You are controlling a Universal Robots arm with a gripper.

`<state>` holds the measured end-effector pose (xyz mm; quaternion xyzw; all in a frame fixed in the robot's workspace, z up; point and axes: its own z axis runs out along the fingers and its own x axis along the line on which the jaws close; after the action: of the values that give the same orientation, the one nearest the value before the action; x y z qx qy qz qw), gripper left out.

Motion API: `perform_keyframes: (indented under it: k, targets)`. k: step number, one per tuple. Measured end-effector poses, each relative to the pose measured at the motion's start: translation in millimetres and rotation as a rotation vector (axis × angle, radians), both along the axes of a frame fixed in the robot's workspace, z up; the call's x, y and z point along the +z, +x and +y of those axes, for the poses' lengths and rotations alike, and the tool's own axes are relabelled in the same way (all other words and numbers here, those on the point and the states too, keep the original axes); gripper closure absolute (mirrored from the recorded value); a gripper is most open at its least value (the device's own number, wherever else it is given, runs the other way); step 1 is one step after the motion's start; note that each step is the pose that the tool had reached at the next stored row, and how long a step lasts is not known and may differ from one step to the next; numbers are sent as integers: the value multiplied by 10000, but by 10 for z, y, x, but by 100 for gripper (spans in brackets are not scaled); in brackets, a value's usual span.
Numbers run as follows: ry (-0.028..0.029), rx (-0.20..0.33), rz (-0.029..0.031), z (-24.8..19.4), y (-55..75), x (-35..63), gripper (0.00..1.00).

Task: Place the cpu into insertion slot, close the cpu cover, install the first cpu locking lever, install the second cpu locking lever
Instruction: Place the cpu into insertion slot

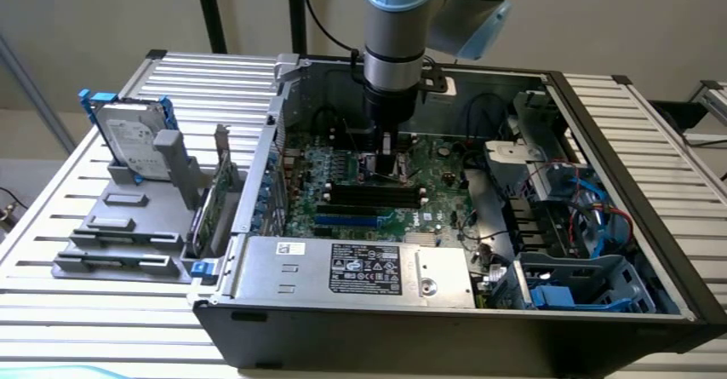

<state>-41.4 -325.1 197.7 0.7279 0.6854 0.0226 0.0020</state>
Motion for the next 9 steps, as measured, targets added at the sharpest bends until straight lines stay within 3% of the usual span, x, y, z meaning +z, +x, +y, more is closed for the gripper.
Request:
perform_keyframes:
  k: [9]
  targets:
    - [-5,-2,-11,0,0,-5,45]
